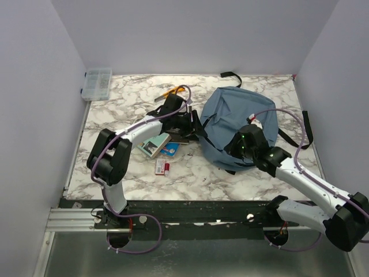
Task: Pack the student bag
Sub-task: Unzip the student bag at the center of the board.
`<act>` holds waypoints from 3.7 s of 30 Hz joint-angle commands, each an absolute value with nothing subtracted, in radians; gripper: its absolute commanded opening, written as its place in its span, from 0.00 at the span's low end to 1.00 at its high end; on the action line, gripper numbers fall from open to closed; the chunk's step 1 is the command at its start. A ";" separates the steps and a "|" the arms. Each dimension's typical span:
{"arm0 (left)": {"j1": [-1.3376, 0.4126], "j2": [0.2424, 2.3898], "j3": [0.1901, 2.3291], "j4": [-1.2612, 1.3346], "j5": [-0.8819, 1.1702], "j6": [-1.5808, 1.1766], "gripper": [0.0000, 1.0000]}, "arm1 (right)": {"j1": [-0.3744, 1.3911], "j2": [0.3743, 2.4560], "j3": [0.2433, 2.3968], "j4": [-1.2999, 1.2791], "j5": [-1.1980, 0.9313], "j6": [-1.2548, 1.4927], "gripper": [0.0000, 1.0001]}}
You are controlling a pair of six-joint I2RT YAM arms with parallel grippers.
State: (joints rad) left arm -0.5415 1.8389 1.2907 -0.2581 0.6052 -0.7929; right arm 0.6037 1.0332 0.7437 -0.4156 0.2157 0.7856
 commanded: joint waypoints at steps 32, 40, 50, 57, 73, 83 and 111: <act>-0.652 1.791 1.010 0.066 0.661 -0.931 0.00 | 0.587 1.046 0.552 -0.182 0.058 1.029 0.57; -0.655 1.774 0.951 0.100 0.644 -0.939 0.00 | 0.565 1.063 0.529 -0.155 0.145 1.323 0.72; -0.665 1.682 0.889 0.130 0.643 -0.988 0.25 | 0.561 1.139 0.489 -0.049 0.055 1.374 0.61; -0.664 1.633 0.905 0.133 0.644 -1.059 0.72 | 0.561 1.122 0.349 0.139 -0.097 1.385 0.22; -0.666 1.778 0.963 0.207 0.649 -1.071 0.09 | 0.559 1.001 0.335 0.090 -0.099 1.293 0.31; -0.680 1.750 0.862 0.487 0.693 -1.108 0.00 | 0.556 0.906 0.289 0.101 -0.047 1.387 0.57; -0.709 1.785 0.755 0.837 0.707 -1.215 0.00 | 0.537 1.111 0.232 0.455 -0.144 1.515 0.31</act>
State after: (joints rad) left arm -0.6907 1.7851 0.7544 0.7170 0.6624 -1.1961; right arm 0.5365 1.0996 0.2279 0.3973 -0.1101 1.4853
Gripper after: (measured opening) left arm 0.029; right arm 0.316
